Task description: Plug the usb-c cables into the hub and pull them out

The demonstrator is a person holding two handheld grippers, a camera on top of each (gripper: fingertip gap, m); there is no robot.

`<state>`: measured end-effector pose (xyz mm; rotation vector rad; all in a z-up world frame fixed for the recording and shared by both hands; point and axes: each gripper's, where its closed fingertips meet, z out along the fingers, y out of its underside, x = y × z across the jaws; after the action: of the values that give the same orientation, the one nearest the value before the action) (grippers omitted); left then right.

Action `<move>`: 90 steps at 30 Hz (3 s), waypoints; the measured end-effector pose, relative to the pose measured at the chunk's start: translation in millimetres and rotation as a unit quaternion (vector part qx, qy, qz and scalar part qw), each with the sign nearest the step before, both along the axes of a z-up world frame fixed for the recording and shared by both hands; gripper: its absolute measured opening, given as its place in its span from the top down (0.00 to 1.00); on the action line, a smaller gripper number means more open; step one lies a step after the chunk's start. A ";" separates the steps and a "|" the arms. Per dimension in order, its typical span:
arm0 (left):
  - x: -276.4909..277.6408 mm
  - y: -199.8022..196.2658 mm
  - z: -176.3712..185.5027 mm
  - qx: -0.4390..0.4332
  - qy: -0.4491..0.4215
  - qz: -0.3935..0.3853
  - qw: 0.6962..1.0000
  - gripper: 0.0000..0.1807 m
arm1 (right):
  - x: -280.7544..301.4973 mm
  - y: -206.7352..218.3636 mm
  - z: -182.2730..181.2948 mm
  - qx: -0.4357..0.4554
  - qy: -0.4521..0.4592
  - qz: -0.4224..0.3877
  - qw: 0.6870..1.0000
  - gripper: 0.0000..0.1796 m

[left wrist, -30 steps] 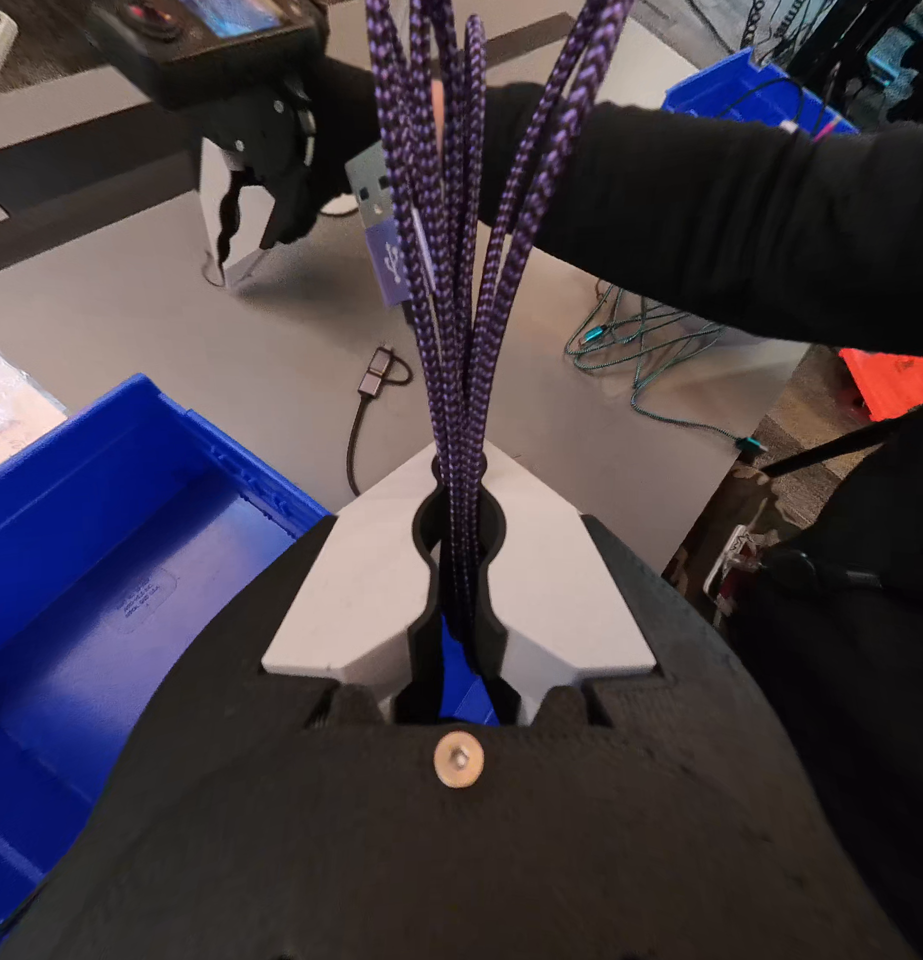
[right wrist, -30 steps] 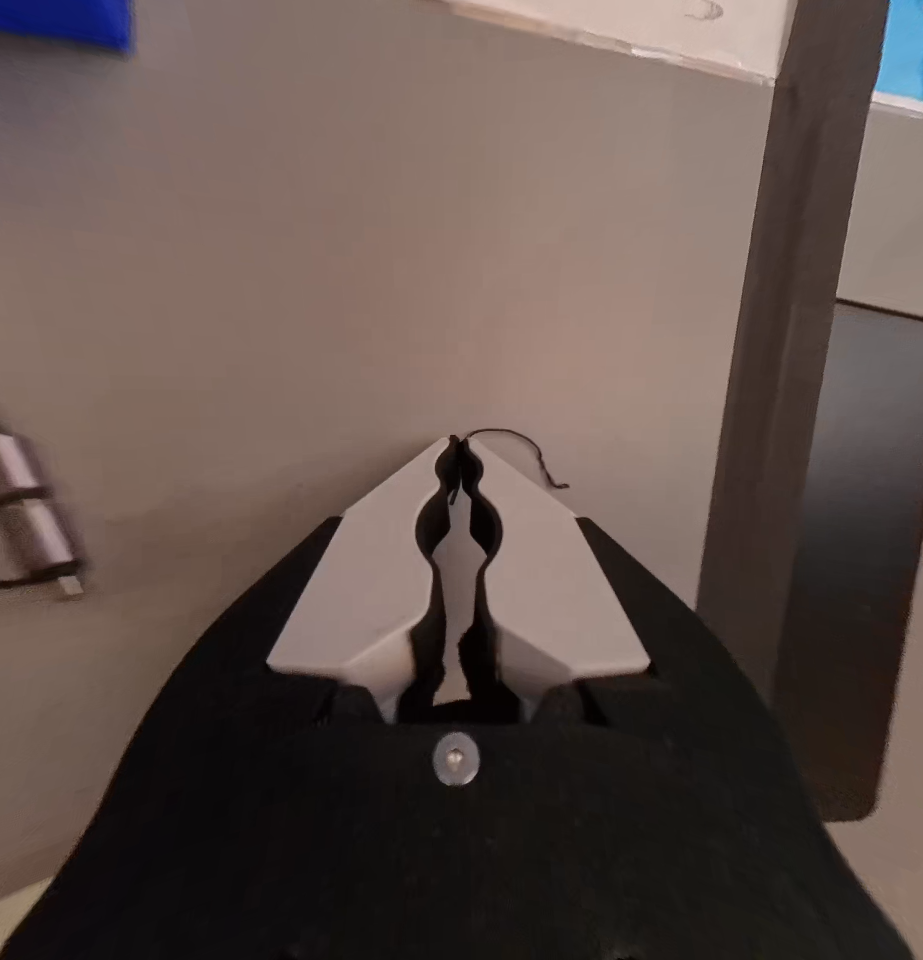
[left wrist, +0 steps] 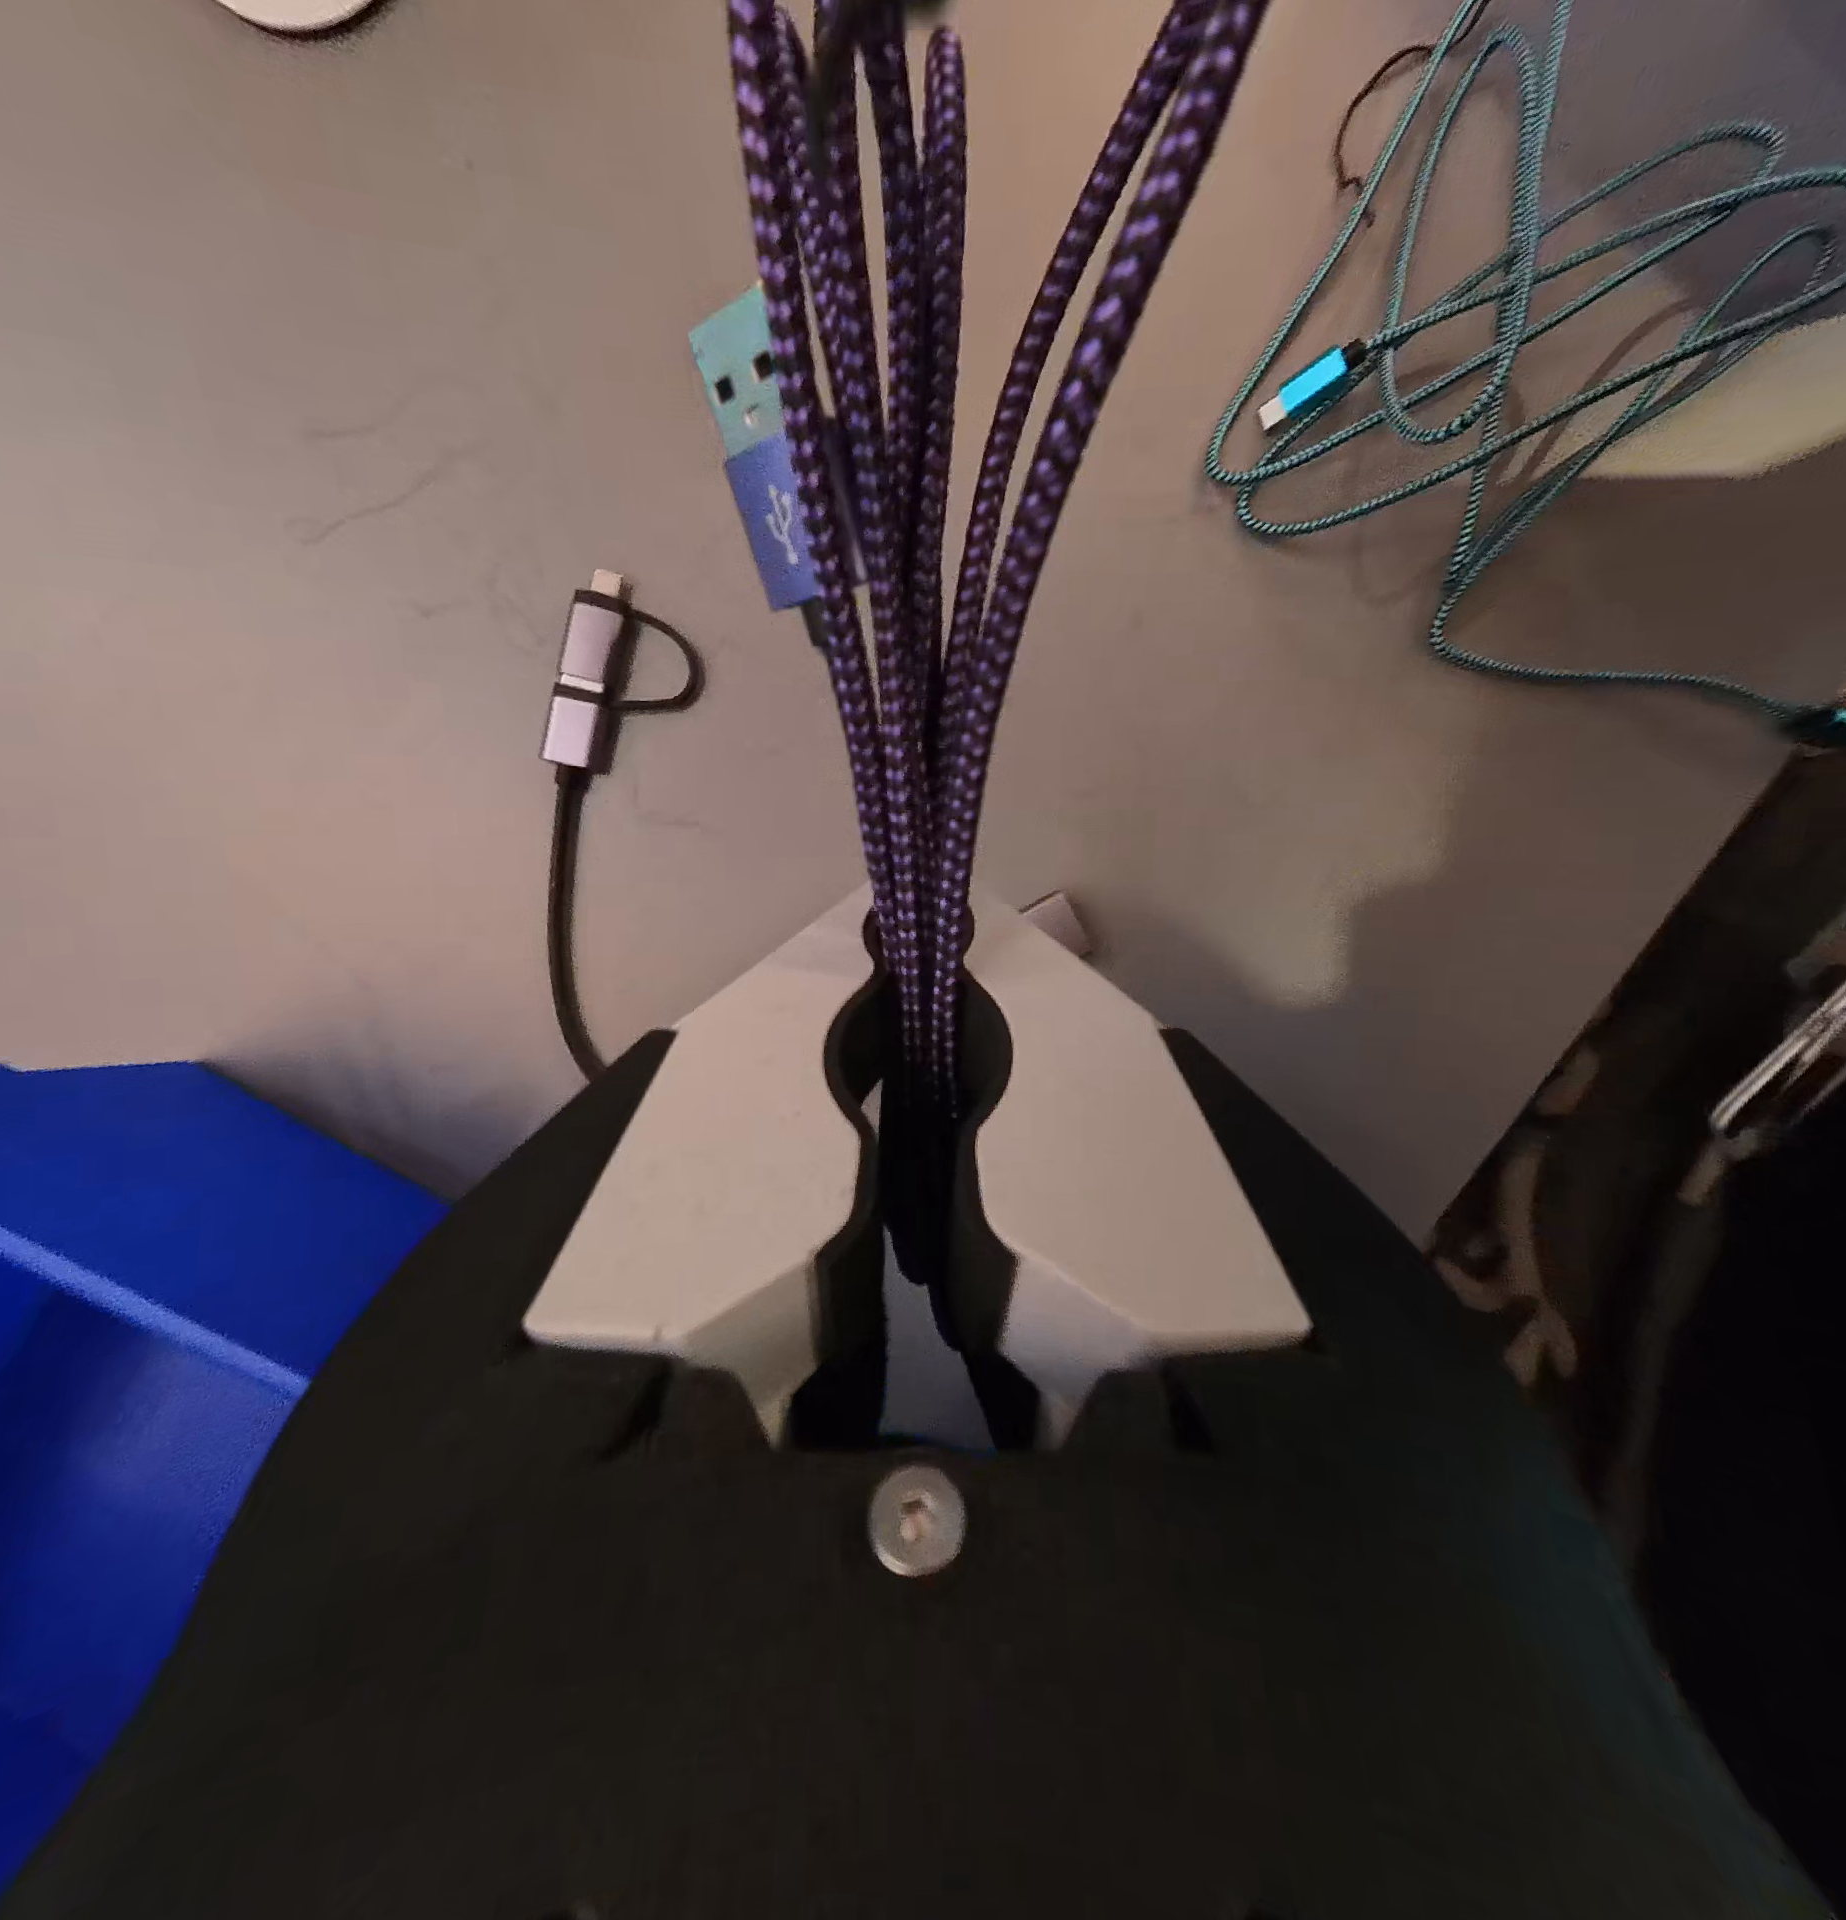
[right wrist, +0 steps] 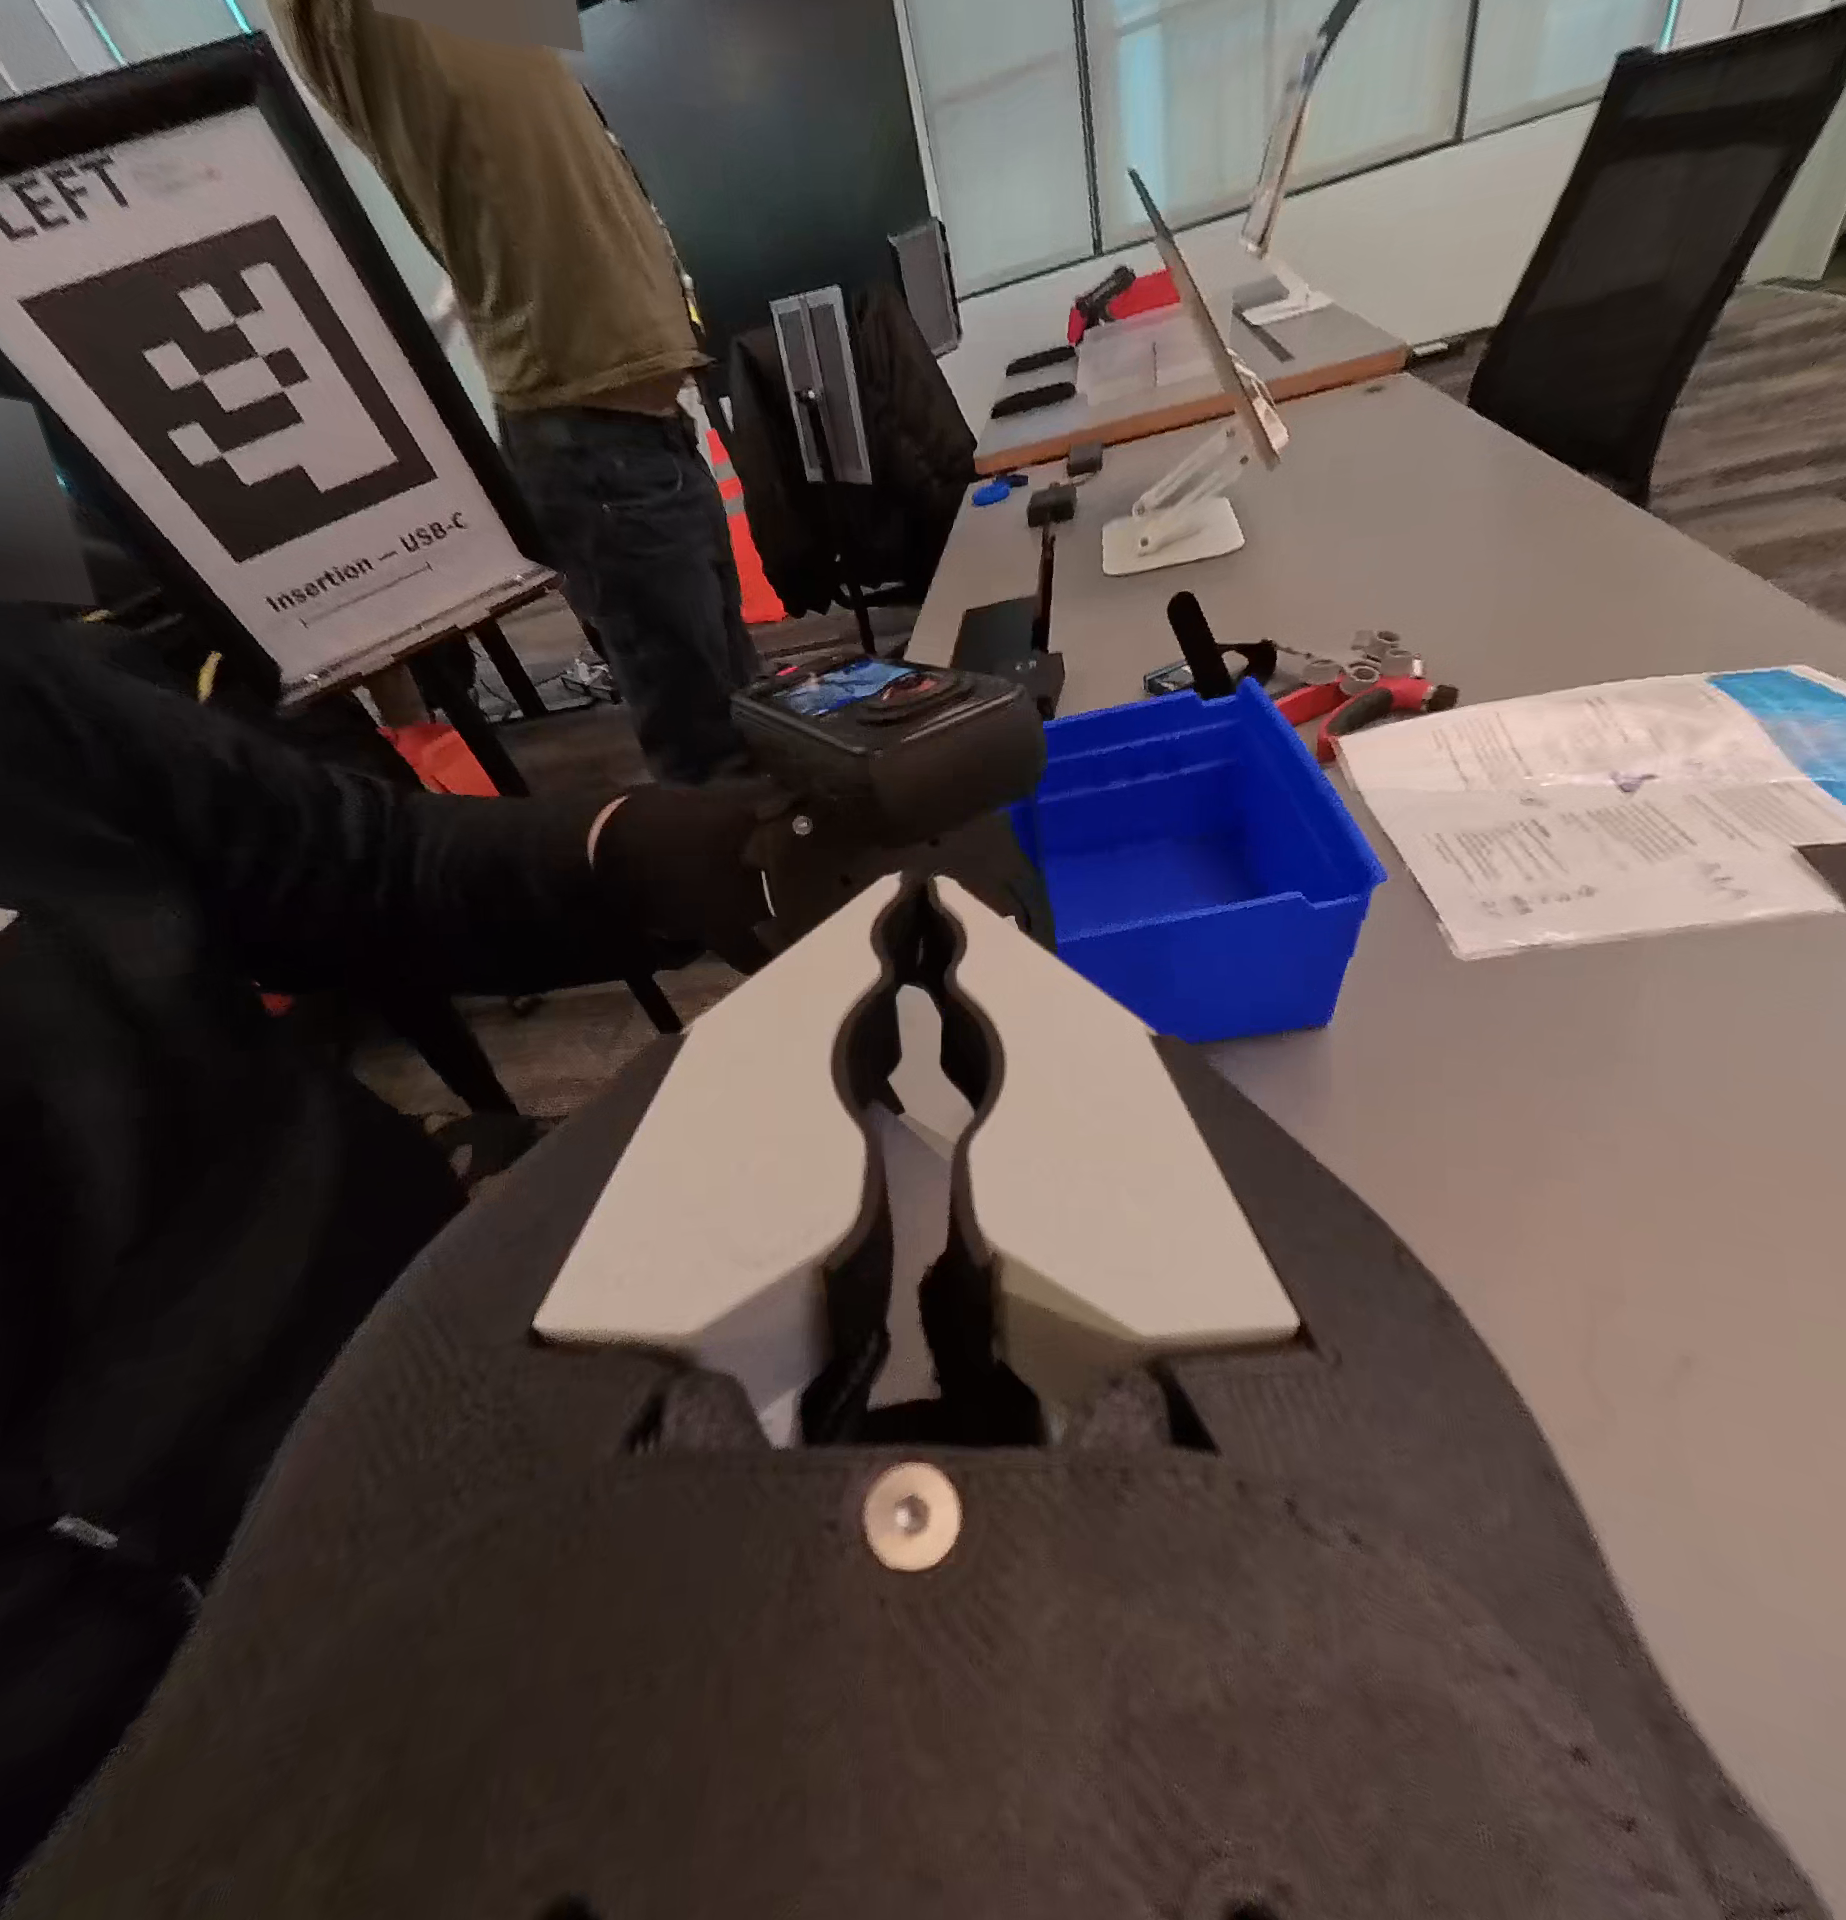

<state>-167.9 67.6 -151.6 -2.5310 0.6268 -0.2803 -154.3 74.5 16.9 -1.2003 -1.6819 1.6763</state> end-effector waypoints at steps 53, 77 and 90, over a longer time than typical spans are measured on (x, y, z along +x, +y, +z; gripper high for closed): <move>38.3 -13.7 18.2 -0.059 -0.026 -0.123 0.990 1.00 | 30.3 -25.2 -90.3 0.008 -0.045 -0.153 0.987 0.92; 47.1 -14.4 56.1 -0.088 -0.029 -0.209 0.974 1.00 | 70.8 55.7 -93.0 0.347 -0.016 -0.317 0.882 0.35; 58.8 -0.6 54.0 -0.122 0.028 -0.217 0.968 1.00 | 40.4 39.2 -74.0 0.746 -0.047 -0.260 0.611 0.53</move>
<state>-109.1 67.0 -97.6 -2.6131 1.2400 -0.4658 -113.8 113.7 -57.2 -0.6452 -1.6891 -0.3863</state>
